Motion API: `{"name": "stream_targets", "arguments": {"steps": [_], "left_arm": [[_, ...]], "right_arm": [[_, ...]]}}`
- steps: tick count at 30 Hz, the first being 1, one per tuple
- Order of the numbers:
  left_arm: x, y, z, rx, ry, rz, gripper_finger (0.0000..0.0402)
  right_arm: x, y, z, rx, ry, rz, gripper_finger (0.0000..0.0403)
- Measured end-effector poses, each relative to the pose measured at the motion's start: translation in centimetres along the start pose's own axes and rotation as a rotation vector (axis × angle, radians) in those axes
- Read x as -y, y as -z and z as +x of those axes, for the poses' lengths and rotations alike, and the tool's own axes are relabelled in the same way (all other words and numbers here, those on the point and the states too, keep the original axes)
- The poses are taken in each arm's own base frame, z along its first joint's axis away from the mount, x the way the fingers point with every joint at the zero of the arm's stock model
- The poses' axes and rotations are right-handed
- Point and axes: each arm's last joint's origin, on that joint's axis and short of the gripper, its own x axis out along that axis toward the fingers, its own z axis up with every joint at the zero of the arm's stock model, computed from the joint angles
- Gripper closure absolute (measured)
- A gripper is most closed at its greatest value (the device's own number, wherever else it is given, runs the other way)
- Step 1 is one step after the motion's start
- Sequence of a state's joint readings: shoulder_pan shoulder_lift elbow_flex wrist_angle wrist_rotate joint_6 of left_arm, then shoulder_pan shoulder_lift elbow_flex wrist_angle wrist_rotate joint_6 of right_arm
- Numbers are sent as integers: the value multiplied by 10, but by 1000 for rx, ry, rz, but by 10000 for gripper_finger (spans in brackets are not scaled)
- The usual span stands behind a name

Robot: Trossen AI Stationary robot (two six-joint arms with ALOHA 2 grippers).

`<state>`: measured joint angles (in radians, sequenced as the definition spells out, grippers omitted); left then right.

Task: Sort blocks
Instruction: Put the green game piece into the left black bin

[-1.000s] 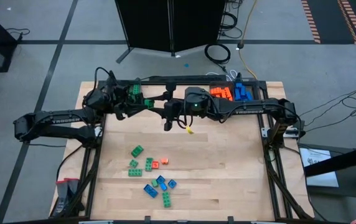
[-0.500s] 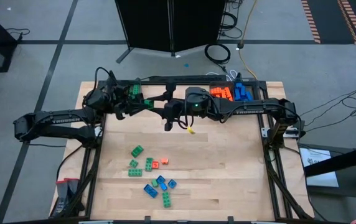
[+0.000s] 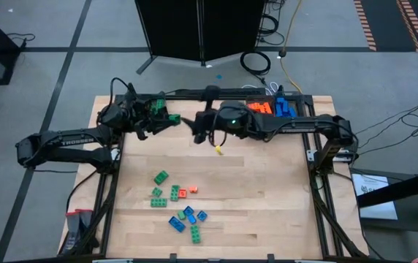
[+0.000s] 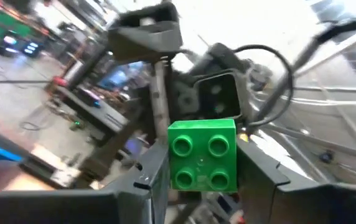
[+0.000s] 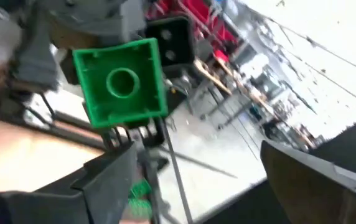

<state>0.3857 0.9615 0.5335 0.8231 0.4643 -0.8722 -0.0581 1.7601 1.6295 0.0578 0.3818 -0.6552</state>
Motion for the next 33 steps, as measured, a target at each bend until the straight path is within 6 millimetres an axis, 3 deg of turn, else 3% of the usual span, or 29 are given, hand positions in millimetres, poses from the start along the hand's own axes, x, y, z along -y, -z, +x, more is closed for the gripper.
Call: {"name": "stream_targets", "arguments": {"steps": [5,11,13,15,19,24,27,33], "left_arm": [[-25,-5,-11,23,-253,26,265],[-76,5,-52,4,-1040,50,265],[-85,7,-70,-1,-1282,79,265],[-89,5,-82,3,-1417,104,265],[-95,-2,-95,-41,-1522,177,265],[-108,-1,-114,-84,-1690,124,265],[-117,1,-119,-135,-1701,86,259],[-125,-2,-115,-229,-1617,173,186]], "right_arm": [[16,-4,-19,-80,27,-25,63],[25,-2,-37,-185,21,-33,90],[28,-2,-40,-193,18,-16,95],[27,-1,-42,-213,4,-13,99],[26,1,-42,-232,-10,-21,101],[27,4,-42,-243,-16,9,101],[28,7,-41,-258,-14,23,101],[28,12,-41,-296,-28,34,101]]}}
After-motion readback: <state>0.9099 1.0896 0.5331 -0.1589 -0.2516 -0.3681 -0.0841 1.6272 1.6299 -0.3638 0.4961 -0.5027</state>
